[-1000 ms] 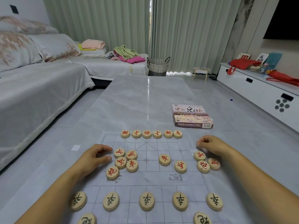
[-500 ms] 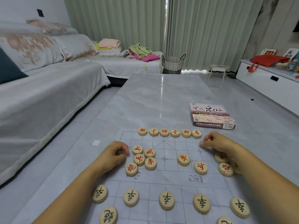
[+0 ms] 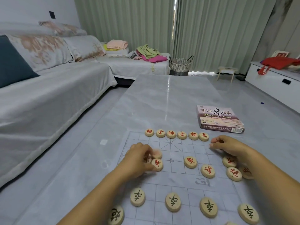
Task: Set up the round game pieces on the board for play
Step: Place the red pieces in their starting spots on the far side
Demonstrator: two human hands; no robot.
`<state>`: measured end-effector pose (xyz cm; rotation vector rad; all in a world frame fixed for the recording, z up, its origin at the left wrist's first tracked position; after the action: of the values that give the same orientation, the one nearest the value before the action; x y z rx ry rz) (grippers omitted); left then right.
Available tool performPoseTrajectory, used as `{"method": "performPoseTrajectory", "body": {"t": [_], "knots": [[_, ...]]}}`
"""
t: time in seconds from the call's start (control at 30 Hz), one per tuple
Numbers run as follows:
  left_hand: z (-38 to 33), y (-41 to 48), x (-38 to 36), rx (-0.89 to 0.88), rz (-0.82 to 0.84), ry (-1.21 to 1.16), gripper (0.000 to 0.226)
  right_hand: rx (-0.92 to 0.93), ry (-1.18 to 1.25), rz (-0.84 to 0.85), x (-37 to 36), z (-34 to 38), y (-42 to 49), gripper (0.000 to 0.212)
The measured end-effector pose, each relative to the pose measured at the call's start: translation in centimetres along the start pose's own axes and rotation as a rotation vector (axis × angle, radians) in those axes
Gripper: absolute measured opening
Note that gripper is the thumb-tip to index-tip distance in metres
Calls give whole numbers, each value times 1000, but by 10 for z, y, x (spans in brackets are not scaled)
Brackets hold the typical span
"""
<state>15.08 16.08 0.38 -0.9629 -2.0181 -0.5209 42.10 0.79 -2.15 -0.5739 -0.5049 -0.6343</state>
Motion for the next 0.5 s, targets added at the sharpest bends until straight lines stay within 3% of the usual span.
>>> {"method": "performPoseTrajectory", "body": {"t": [0.17,0.27,0.5], "knots": [[55,-20,28,234,118,-179,37,-32,-13,-20,2,-5,6,7],[58,-32,23,229,171,-132,42,-38,-12,-30,1,-7,8,7],[44,-31,11,178,78,17,47,-28,-6,-49,2,-7,8,6]]}}
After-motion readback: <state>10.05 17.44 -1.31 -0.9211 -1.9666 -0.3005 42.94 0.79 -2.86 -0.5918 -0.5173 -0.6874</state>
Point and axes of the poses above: each hand's wrist, its own y-axis towards the middle knuckle, its own x-axis out of the back of the hand, z = x × y, the point moved 9 cm from there along y, towards the middle knuckle, and after that the axes turned 1 degree about x, right-handed, at the moved point
